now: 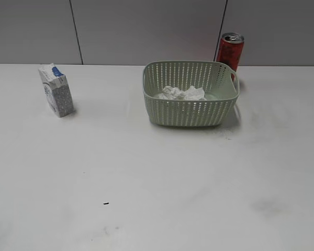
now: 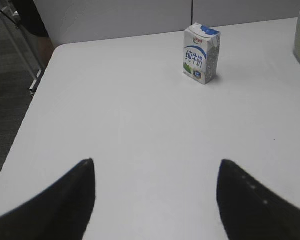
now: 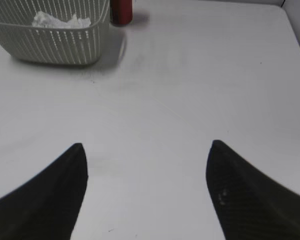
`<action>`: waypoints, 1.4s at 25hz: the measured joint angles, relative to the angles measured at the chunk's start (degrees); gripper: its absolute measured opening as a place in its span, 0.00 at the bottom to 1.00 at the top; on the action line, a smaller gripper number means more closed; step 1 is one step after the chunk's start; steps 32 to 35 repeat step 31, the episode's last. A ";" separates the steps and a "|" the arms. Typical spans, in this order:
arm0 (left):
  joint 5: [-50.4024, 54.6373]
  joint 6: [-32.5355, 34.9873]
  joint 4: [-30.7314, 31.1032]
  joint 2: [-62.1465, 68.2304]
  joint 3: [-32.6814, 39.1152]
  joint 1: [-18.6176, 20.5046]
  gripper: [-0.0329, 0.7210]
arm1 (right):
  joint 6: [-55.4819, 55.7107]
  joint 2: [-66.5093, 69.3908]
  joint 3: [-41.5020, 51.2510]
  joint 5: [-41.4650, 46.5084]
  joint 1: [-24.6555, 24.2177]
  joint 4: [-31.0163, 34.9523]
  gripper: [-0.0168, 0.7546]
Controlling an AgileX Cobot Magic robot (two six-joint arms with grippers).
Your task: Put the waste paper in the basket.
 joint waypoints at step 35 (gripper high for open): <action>0.00 0.00 0.00 0.00 0.00 0.00 0.76 | -0.80 -5.89 1.64 5.00 0.00 2.11 0.74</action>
